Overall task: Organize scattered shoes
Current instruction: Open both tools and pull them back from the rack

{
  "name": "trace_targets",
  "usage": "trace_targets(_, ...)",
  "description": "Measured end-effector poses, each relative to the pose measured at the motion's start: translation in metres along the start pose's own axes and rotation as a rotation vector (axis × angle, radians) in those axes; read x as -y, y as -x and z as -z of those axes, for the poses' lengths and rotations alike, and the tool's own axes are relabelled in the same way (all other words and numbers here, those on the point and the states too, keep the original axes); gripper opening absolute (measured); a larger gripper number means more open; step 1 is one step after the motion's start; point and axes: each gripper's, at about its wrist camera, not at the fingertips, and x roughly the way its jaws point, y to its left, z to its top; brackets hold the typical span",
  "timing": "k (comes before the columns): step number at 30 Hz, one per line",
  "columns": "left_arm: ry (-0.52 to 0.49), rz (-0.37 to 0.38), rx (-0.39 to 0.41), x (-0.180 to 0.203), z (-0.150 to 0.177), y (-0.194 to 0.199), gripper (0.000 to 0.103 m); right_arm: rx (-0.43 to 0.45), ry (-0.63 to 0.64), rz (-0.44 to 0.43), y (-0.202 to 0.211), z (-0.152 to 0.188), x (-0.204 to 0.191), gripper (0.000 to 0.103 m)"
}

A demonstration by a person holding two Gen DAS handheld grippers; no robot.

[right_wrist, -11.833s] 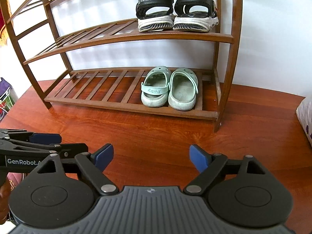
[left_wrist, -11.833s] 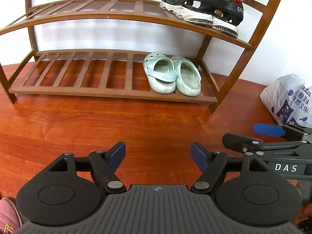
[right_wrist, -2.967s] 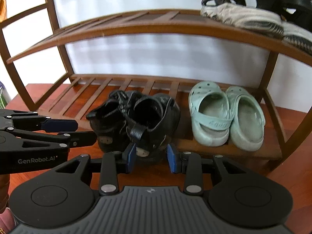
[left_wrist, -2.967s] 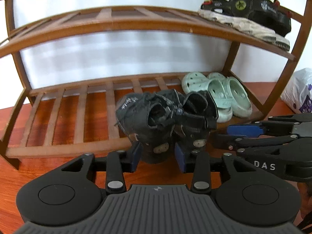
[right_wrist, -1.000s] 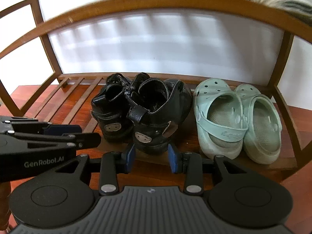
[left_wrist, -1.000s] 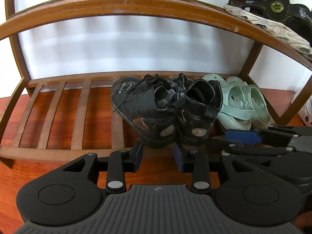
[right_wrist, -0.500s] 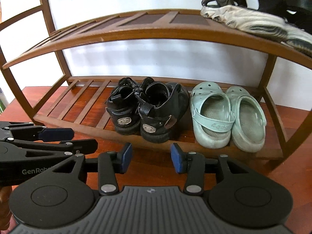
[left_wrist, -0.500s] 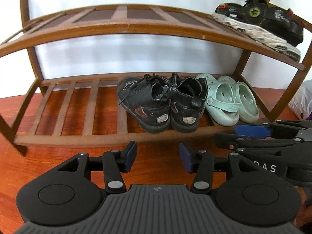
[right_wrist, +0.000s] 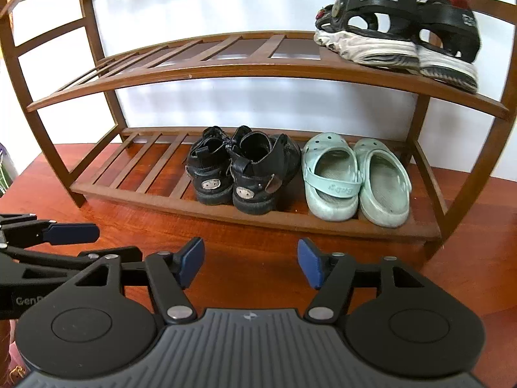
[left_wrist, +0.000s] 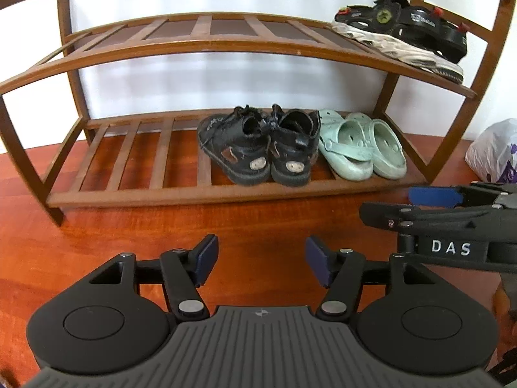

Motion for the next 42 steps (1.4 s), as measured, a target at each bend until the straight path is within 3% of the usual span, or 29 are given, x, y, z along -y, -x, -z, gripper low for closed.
trace_targets(17,0.05,-0.054,0.005,0.017,0.049,0.058,0.088,-0.037,0.028,-0.036,0.054,0.037,0.008,0.099)
trace_targets(24,0.067,-0.061,0.026,0.014,0.069,0.086,0.094,-0.042,0.027,-0.048,0.076,0.053,0.004,0.102)
trace_targets(42,0.067,-0.067,0.038,-0.023,0.129,0.157,0.095,-0.067,0.012,-0.06,0.124,0.095,-0.046,0.102)
